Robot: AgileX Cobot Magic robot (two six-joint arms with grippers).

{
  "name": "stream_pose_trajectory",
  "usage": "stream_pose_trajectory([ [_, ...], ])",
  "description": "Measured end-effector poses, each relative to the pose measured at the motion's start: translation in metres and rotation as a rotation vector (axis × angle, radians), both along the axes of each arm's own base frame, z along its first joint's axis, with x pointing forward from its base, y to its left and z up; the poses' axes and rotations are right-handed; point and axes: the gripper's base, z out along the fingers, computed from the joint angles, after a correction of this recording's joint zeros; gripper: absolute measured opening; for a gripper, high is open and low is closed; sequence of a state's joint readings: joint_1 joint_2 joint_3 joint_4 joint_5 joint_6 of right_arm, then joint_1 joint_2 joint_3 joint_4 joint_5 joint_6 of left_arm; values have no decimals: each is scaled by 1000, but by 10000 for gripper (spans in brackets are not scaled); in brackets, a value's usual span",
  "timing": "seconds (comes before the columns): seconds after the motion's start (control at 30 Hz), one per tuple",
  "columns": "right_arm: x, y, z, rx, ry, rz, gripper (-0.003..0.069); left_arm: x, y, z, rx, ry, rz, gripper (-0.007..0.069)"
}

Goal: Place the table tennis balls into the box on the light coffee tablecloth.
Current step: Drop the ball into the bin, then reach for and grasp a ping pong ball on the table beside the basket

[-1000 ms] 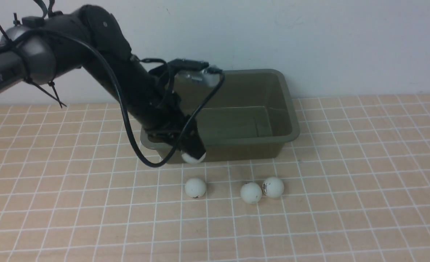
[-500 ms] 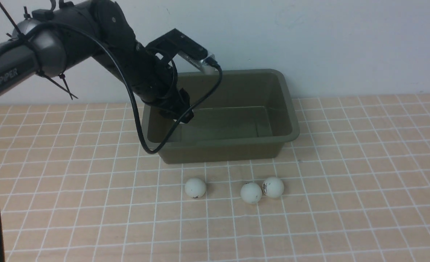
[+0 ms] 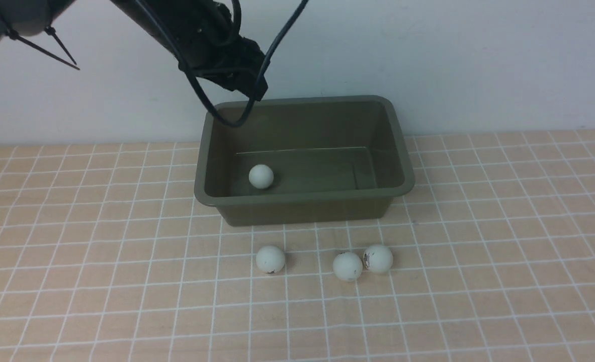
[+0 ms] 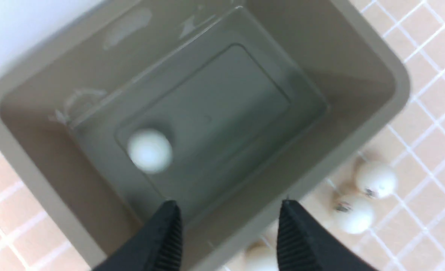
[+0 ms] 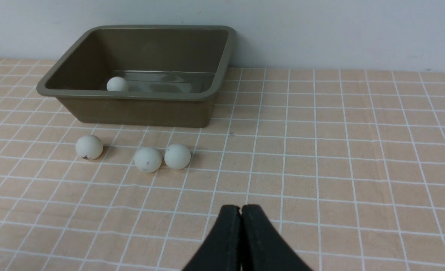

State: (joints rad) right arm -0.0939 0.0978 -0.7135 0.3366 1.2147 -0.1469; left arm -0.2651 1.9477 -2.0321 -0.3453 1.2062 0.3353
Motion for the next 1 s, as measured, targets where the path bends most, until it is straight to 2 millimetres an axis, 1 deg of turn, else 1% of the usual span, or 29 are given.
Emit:
stream_pose_trajectory([
  [0.2,0,0,-1,-1,6,2,-18,-9,-1,14,-102,91,132,166],
  [0.33,-1,0,-1,-2,15,3,-18,-15,-5,21,-182,121,141,115],
  [0.47,-2,1,-4,-6,43,10,-18,-34,-4,32,-229,138,130,86],
  [0.6,-3,1,-5,-9,65,16,-18,-83,0,29,-168,171,93,78],
  [0.63,-3,1,-6,-9,66,16,-18,-94,1,26,-152,183,82,78],
  [0.67,-3,1,-6,-9,67,16,-18,-113,1,22,-129,196,57,78],
  [0.73,-3,1,-6,-9,68,16,-18,-139,-1,5,-94,255,19,78],
  [0.77,-3,1,-6,-9,68,16,-18,-148,-4,-7,-73,296,2,78],
  [0.8,-3,1,-6,-9,68,16,-18,-151,-4,-8,-70,300,-3,78],
  [0.83,-3,1,-6,-9,68,16,-18,-164,-7,-28,-35,356,-31,78],
  [0.87,-3,1,-6,-9,68,16,-18,-167,-10,-35,-22,359,-43,78],
  [0.9,-3,1,-6,-9,68,16,-18,-170,-13,-50,3,356,-51,78],
  [0.93,-3,1,-6,-9,68,16,-18,-169,-14,-56,15,341,-55,78],
  [1.0,-3,1,-6,-9,68,16,-18,-159,-16,-74,71,257,-65,82],
])
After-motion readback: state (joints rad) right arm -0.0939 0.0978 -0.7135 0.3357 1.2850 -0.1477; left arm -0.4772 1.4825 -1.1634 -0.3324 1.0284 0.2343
